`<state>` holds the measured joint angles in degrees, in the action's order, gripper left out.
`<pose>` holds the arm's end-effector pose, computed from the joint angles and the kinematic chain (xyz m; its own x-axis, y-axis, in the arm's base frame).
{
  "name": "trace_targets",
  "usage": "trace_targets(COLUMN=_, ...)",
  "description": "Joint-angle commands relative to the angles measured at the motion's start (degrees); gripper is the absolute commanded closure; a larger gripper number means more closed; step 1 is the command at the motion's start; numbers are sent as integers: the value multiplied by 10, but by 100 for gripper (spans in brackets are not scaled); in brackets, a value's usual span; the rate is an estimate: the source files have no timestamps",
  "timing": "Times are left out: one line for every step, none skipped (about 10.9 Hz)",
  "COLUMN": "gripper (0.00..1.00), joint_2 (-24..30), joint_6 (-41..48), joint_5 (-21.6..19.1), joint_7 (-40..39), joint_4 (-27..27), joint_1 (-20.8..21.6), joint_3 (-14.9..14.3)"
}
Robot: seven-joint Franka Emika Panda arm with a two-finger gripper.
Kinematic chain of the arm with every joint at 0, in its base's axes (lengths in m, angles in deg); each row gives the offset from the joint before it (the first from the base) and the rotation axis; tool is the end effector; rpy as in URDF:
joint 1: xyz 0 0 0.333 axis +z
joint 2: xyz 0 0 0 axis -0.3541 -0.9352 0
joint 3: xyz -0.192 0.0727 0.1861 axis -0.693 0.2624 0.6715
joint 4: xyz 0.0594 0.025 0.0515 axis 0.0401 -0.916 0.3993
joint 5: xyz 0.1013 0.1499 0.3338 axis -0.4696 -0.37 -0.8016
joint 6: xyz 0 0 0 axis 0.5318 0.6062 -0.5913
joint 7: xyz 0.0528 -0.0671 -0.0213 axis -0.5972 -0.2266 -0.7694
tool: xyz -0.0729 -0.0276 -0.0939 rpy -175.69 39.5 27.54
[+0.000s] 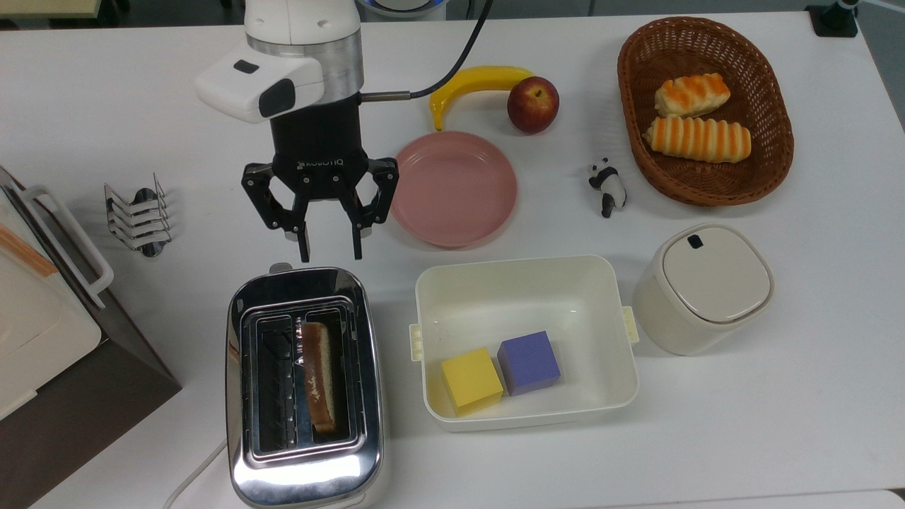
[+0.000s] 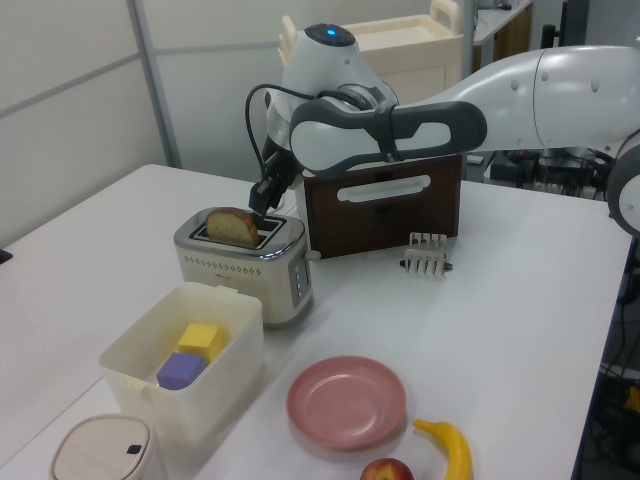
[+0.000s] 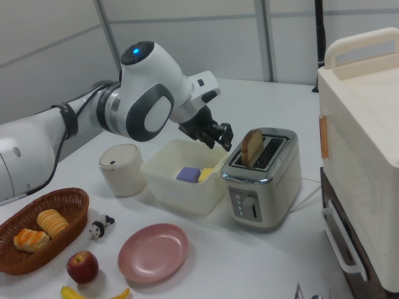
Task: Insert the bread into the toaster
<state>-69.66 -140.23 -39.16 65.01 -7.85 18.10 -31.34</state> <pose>0.6934 -0.0194 0.4977 0.8820 0.1179 0.4562 0.0996 -0.9930 0.0641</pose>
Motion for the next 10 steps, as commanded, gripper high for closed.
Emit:
trace_targets(gripper=33, joint_2=51, joint_6=140, joint_5=-5, joint_7=16, joint_4=-11, joint_1=10, joint_3=-8)
trace_targets(gripper=32, joint_2=68, joint_6=205, joint_5=7, joint_7=17, joint_4=-11, joint_1=11, joint_3=-8)
trace_targets(gripper=26, joint_2=79, joint_6=265, joint_5=25, joint_7=24, joint_4=-10, joint_1=11, joint_3=-6)
trace_targets(gripper=13, joint_2=88, joint_6=309, joint_5=36, joint_7=34, joint_4=-10, joint_1=11, joint_3=-5)
trace_targets(gripper=0, joint_2=98, joint_6=338, joint_5=41, joint_7=37, joint_4=-11, joint_1=12, joint_3=-5)
trace_targets(gripper=0, joint_2=108, joint_6=365, joint_5=42, joint_7=38, joint_4=-13, joint_1=12, joint_3=-5)
trace_targets(gripper=0, joint_2=117, joint_6=400, joint_5=42, joint_7=38, joint_4=-13, joint_1=11, joint_3=-5)
trace_targets(gripper=0, joint_2=122, joint_6=418, joint_5=42, joint_7=36, joint_4=-14, joint_1=9, joint_3=-6)
trace_targets(gripper=0, joint_2=124, joint_6=420, joint_5=42, joint_7=36, joint_4=-15, joint_1=9, joint_3=-8)
trace_targets(gripper=0, joint_2=131, joint_6=420, joint_5=41, joint_7=37, joint_4=-15, joint_1=6, joint_3=-8)
